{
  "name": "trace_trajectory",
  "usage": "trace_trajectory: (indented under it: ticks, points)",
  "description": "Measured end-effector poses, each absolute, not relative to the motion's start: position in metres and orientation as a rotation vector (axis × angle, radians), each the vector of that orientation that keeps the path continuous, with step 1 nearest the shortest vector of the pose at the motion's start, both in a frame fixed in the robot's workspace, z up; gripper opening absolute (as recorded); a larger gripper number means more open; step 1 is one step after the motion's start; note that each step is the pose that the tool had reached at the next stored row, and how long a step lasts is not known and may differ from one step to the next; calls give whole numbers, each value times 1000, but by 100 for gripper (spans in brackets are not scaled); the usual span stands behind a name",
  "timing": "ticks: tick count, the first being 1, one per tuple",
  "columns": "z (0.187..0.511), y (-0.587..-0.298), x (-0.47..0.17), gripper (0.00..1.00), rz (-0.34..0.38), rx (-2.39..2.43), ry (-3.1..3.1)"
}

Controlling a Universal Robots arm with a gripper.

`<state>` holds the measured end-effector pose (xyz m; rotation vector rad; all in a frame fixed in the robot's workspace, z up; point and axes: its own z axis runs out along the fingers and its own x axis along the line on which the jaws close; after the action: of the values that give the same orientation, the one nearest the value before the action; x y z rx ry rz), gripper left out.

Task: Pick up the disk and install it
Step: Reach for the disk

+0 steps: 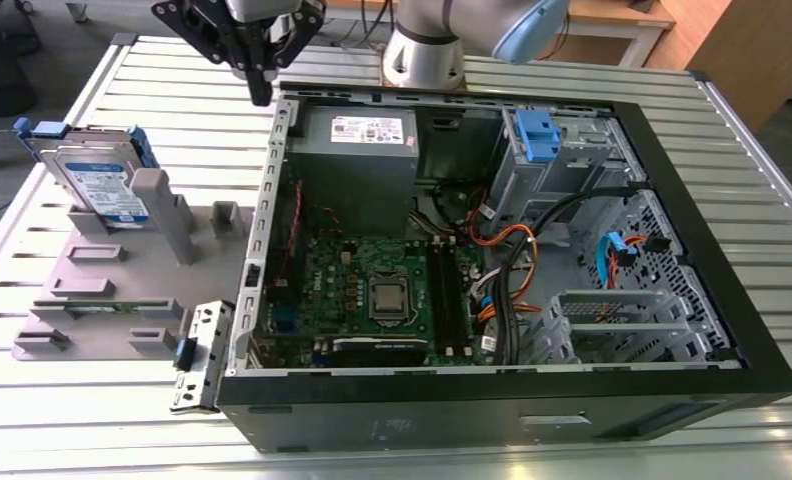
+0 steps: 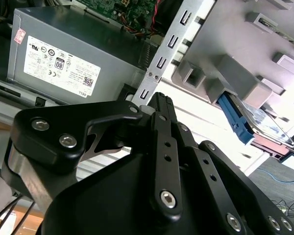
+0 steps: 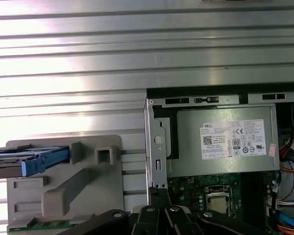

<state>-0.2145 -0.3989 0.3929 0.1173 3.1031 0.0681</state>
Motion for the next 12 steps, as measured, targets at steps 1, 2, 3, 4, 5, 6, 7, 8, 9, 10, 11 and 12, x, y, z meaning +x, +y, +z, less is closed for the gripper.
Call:
trace_trajectory:
  ticks: [1,2,3,4,5,6,7,8,9,10,11,12]
  points:
    - [393,-399,-215,11,68,117,3103]
    - [393,-399,-216,11,68,117,3103]
    - [393,-399,-217,11,68,117,3103]
    - [393,-399,-218,11,68,117,3103]
    - [393,-399,-220,11,68,117,3102]
    - [393,-399,-221,11,68,117,3102]
    - [393,-399,-222,11,68,117,3102]
    - [393,-399,-223,11,68,117,3102]
    - [393,-399,-225,11,68,117,3102]
    - [393,-399,-226,11,68,117,3102]
    - [393,-399,-227,11,68,117,3102]
    - [393,-399,-229,11,68,117,3101]
